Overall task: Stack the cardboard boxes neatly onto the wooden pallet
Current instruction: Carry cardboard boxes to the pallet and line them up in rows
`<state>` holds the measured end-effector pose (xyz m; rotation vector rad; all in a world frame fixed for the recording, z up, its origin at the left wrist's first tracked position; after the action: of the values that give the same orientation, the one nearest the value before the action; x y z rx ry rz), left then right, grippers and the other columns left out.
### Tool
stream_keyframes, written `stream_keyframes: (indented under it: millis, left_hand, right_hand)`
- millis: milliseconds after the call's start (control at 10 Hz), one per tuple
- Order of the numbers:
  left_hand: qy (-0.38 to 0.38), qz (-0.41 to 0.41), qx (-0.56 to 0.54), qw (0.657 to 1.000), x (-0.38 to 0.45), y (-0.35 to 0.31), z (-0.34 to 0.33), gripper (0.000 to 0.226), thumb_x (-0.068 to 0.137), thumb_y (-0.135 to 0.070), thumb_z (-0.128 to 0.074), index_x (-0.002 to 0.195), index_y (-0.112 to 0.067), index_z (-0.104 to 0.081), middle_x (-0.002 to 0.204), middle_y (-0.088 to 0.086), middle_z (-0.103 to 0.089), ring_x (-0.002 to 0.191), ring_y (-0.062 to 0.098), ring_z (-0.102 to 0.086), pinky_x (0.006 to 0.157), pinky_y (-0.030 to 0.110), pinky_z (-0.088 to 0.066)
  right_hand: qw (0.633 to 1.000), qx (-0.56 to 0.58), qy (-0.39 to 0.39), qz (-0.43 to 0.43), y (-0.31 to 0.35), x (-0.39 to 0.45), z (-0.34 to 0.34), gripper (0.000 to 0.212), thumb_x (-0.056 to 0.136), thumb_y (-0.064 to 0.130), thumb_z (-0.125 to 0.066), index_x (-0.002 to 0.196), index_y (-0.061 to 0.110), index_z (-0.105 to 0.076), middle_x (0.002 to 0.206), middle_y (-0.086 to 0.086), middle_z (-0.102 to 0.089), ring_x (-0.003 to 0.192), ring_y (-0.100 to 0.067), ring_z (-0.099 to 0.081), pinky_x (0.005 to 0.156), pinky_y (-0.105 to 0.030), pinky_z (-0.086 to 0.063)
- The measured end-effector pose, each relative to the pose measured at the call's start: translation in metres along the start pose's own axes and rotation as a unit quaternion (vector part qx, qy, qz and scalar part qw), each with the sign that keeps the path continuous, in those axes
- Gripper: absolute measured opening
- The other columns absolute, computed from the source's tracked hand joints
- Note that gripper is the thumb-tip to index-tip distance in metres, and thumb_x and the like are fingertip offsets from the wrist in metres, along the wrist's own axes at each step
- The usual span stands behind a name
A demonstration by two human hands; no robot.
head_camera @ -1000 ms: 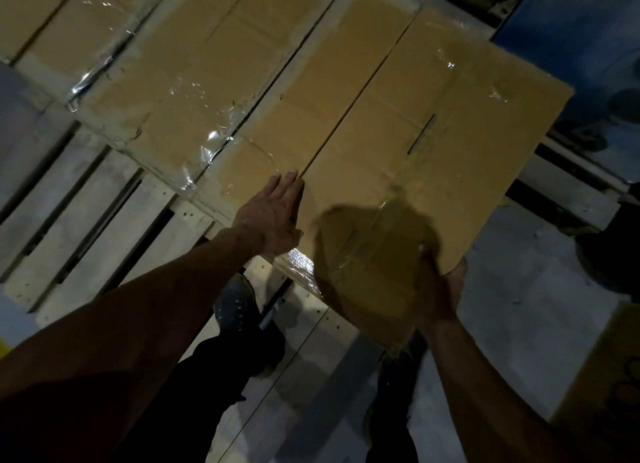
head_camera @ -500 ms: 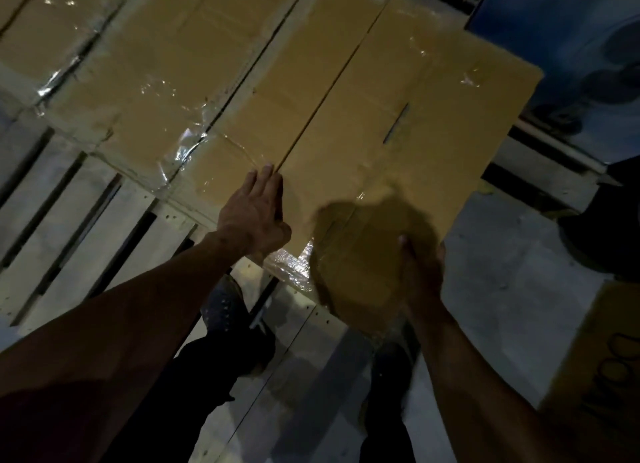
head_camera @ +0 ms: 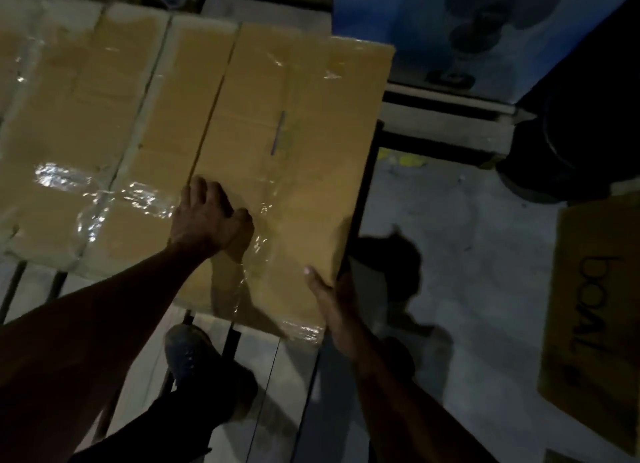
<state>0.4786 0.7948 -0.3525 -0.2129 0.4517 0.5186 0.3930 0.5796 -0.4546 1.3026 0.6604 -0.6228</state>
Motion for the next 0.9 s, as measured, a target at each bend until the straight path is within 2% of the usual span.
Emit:
stream_keyframes:
  millis: [100,200,300,400,500,600,700,900]
  left_hand:
    - [-0.01,-0.069,0.006,0.998,0.025,-0.044,0.001,0.085,0.09,-0.066,-0.043,0.152,-0.014,-0.022,0.164,0.012,-0.008,0.15,0.033,-0.008,0.119,0.052,-0.02]
    - [-0.008,-0.122,-0.013,0.992,0.052,-0.091,0.004,0.094,0.085,-0.076,-0.04,0.151,-0.011,-0.025,0.162,0.012,-0.016,0.148,0.033,-0.012,0.119,0.051,-0.02]
    - [-0.015,-0.181,-0.054,0.982,0.07,-0.137,0.011,0.107,0.072,-0.086,-0.042,0.143,-0.007,-0.033,0.15,0.014,-0.034,0.138,0.034,-0.03,0.112,0.053,-0.031]
    - [-0.023,-0.238,-0.042,0.97,0.078,-0.18,0.01,0.113,0.065,-0.088,-0.046,0.14,-0.004,-0.033,0.144,0.014,-0.037,0.131,0.032,-0.034,0.109,0.05,-0.034]
    - [0.003,-0.252,0.051,0.966,0.079,-0.205,-0.003,0.127,0.066,-0.089,-0.047,0.154,-0.007,-0.01,0.161,0.016,-0.013,0.145,0.039,-0.015,0.117,0.053,-0.023]
    - [0.005,-0.219,0.095,0.971,0.085,-0.207,-0.015,0.12,0.079,-0.073,-0.057,0.156,-0.01,0.008,0.164,0.013,0.01,0.15,0.037,0.006,0.122,0.051,-0.008]
    - [-0.005,-0.21,0.103,0.972,0.081,-0.208,-0.015,0.117,0.08,-0.068,-0.059,0.156,-0.011,0.009,0.164,0.011,0.013,0.15,0.034,0.009,0.122,0.049,-0.006]
    - [-0.021,-0.22,0.105,0.97,0.079,-0.206,-0.013,0.114,0.082,-0.068,-0.057,0.156,-0.011,0.009,0.164,0.011,0.012,0.15,0.033,0.008,0.122,0.047,-0.006]
  right_hand:
    - [0.999,-0.008,0.035,-0.011,0.02,-0.012,0.011,0.121,0.051,0.081,-0.07,0.154,0.033,-0.028,0.147,0.0,-0.05,0.132,-0.024,-0.05,0.107,-0.046,-0.044]
    - [0.997,-0.009,0.077,-0.019,0.025,-0.011,0.023,0.114,0.066,0.063,-0.078,0.157,0.037,-0.016,0.155,0.003,-0.04,0.138,-0.023,-0.042,0.112,-0.043,-0.04]
    - [0.994,0.005,0.111,-0.019,0.015,-0.007,0.029,0.112,0.074,0.054,-0.08,0.158,0.041,-0.006,0.158,0.006,-0.035,0.143,-0.023,-0.036,0.115,-0.043,-0.035]
    - [0.992,0.042,0.116,-0.013,0.01,-0.006,0.025,0.125,0.061,0.06,-0.086,0.158,0.04,-0.01,0.158,0.004,-0.037,0.144,-0.023,-0.034,0.115,-0.047,-0.036]
    - [0.99,0.061,0.127,-0.025,0.004,-0.006,0.021,0.133,0.045,0.08,-0.082,0.155,0.043,-0.017,0.153,0.008,-0.044,0.14,-0.019,-0.042,0.11,-0.047,-0.043]
    - [0.989,0.053,0.14,-0.018,0.004,-0.006,0.027,0.127,0.049,0.084,-0.076,0.155,0.041,-0.02,0.148,0.01,-0.049,0.135,-0.016,-0.048,0.107,-0.044,-0.046]
    - [0.989,0.048,0.138,-0.007,0.004,-0.004,0.03,0.126,0.05,0.084,-0.074,0.155,0.036,-0.022,0.149,0.01,-0.047,0.134,-0.014,-0.048,0.108,-0.042,-0.045]
    - [0.992,0.038,0.116,-0.036,-0.001,-0.002,0.024,0.12,0.049,0.084,-0.078,0.151,0.045,-0.027,0.147,0.013,-0.049,0.133,-0.014,-0.05,0.106,-0.043,-0.047]
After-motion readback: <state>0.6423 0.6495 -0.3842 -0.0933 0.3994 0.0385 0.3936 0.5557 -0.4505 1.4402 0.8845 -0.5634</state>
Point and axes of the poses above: each hand's wrist, its own x-axis towards the middle knuckle, its own z-axis out of the back of the hand, y = z × x, the point moved 1 cm from there along x, towards the middle knuckle
